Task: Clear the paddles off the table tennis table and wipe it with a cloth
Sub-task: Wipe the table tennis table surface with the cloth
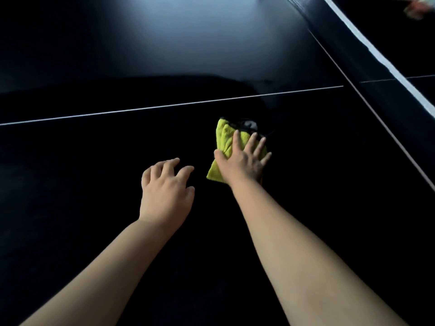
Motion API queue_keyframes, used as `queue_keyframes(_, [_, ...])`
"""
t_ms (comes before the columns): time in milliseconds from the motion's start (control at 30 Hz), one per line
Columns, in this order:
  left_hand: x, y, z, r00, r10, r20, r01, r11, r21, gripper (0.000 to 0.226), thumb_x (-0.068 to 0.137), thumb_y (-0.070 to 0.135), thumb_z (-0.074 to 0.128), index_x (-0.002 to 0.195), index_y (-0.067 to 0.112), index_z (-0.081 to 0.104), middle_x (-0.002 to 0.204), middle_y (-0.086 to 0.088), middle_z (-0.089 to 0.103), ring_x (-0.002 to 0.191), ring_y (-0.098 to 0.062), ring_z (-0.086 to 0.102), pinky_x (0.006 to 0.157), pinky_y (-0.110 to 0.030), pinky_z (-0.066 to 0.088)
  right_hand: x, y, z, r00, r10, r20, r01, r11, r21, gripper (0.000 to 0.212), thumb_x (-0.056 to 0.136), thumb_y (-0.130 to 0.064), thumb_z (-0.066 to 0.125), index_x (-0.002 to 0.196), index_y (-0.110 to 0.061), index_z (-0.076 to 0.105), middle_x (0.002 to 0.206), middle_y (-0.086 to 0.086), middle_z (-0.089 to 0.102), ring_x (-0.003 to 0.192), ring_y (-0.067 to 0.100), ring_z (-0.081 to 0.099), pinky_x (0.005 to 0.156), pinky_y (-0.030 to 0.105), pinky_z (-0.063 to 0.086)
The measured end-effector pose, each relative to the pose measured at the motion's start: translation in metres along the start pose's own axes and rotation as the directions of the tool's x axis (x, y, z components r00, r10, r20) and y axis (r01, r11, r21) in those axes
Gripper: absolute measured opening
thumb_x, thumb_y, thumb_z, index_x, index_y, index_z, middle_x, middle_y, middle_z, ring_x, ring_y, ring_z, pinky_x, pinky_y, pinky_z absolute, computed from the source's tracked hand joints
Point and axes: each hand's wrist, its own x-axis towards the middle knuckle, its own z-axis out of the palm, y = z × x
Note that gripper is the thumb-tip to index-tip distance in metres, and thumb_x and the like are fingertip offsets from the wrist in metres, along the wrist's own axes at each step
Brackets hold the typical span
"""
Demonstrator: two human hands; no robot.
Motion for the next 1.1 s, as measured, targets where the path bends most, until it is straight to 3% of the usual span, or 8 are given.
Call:
queue_keyframes(200, [-0.098,0.003,-0.013,1.000,-0.004,0.015,0.004,1.000,-0.021,0.045,0.084,0.032,0.059,0.128,0.022,0.057,0.138,-0.009,0.047,0.130,-0.031,0.033,0.108,-0.046,0.021,-0.134,0.030,0.019,0.999,-0.030,0.019,0.031,0.999,-0.015,0.083,0.089,-0.068,0.027,0.155,-0.031,-0.007,0.162,0.016,-0.011,0.148,0.036,-0.017,0.116,0.060,-0.007])
queue_keyframes(433, [-0.252,-0.027,-0.029,0.995,-0.075,0.066,0.075,0.997,-0.007,0.051,0.078,0.038,0.045,0.125,0.023,0.059,0.136,-0.009,0.049,0.128,-0.030,0.036,0.106,-0.045,0.022,-0.281,0.070,0.041,0.997,-0.038,0.072,0.043,0.996,-0.073,0.081,0.090,-0.073,0.022,0.153,-0.035,-0.012,0.161,0.012,-0.018,0.146,0.034,-0.021,0.117,0.058,-0.007])
queue_keyframes(667, [-0.386,-0.047,-0.035,0.993,-0.103,0.057,0.101,0.994,0.042,0.048,0.070,0.033,0.054,0.113,0.019,0.067,0.122,-0.012,0.060,0.115,-0.033,0.047,0.097,-0.051,0.035,-0.424,0.105,0.058,0.994,-0.021,0.103,0.030,0.996,-0.086,0.080,0.091,-0.071,0.019,0.151,-0.033,-0.019,0.157,0.012,-0.024,0.145,0.034,-0.024,0.117,0.057,-0.009])
queue_keyframes(833, [-0.443,-0.043,-0.035,0.995,-0.088,0.045,0.086,0.995,0.050,0.045,0.063,0.030,0.058,0.105,0.020,0.070,0.113,-0.009,0.064,0.109,-0.026,0.044,0.093,-0.050,0.039,-0.496,0.109,0.072,0.984,0.086,0.154,-0.080,0.996,-0.047,0.086,0.075,-0.074,-0.005,0.145,-0.030,-0.028,0.156,0.015,-0.027,0.142,0.035,-0.029,0.115,0.057,-0.012])
queue_keyframes(1000, [-0.444,-0.035,-0.035,0.991,-0.105,0.086,0.103,0.994,0.029,0.045,0.063,0.030,0.057,0.105,0.020,0.070,0.114,-0.009,0.063,0.109,-0.025,0.042,0.093,-0.049,0.040,-0.506,0.088,0.074,0.964,0.162,0.209,-0.159,0.987,-0.029,0.089,0.090,-0.072,0.019,0.144,-0.020,-0.029,0.150,0.021,-0.032,0.142,0.043,-0.027,0.116,0.059,-0.010])
queue_keyframes(1100, [-0.423,-0.035,-0.038,0.985,-0.132,0.108,0.132,0.991,0.001,0.046,0.065,0.030,0.058,0.108,0.019,0.069,0.116,-0.011,0.062,0.111,-0.027,0.043,0.093,-0.053,0.040,-0.481,0.073,0.070,0.968,0.148,0.202,-0.143,0.989,-0.038,0.091,0.091,-0.071,0.023,0.149,-0.019,-0.024,0.151,0.023,-0.030,0.142,0.046,-0.025,0.115,0.061,-0.008])
